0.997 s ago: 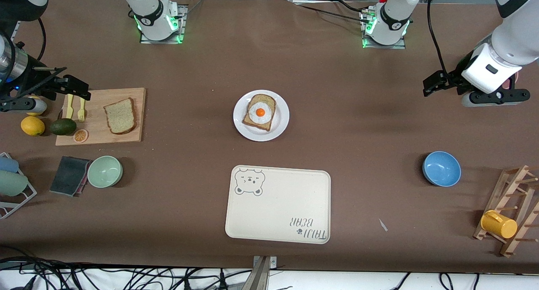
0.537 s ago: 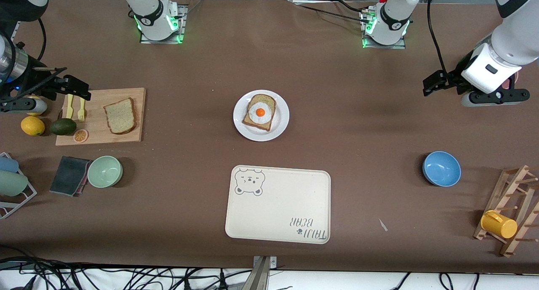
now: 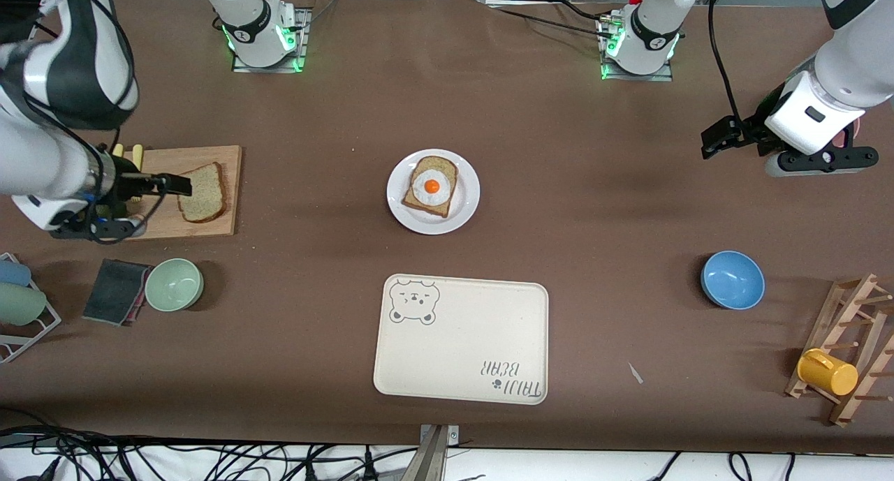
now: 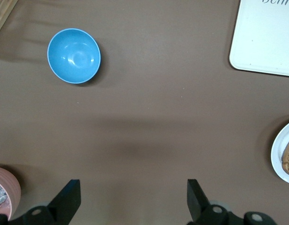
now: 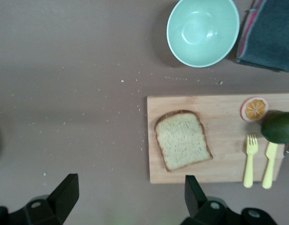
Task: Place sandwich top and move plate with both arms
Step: 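Lower the right gripper onto the bread slice on the cutting board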
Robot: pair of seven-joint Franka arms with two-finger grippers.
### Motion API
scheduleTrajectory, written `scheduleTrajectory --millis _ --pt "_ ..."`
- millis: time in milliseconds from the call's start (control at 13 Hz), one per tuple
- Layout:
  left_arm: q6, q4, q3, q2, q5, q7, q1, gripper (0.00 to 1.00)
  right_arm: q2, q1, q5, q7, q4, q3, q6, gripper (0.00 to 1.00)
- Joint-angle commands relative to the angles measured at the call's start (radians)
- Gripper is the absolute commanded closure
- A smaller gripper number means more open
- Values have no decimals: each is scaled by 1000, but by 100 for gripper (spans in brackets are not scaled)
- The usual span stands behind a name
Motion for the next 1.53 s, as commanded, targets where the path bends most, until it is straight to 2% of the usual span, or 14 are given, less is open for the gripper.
scheduleTrajectory --millis 0,230,384,460,767,921,1074,1304,1381,1458 --pt "-24 21 -8 1 -21 -19 3 0 -65 1 -16 6 -182 3 150 0" --pt "-29 23 -20 1 -20 -31 3 0 -98 1 -40 7 -416 3 395 0" --pt "-29 23 -21 -1 -20 -43 3 0 -87 1 -153 7 -530 3 515 0" --pt "-29 23 -21 -1 -20 -43 3 0 -76 2 -210 9 -561 5 563 0" --pt "-29 23 -21 -4 -18 -43 3 0 3 2 -229 7 -570 3 568 0" --pt "-29 23 -21 -4 -18 -43 3 0 23 2 -288 13 -569 3 568 2" --pt "-29 23 -21 -4 -18 -43 3 0 39 4 -304 12 -564 3 568 20" --pt "-29 23 -21 -5 -18 -43 3 0 59 7 -304 27 -560 3 568 53" --pt "-29 23 -21 -5 -18 -43 3 0 60 7 -306 27 -554 3 568 60" --pt "-29 23 -21 -5 -18 -43 3 0 68 7 -306 27 -554 3 571 63"
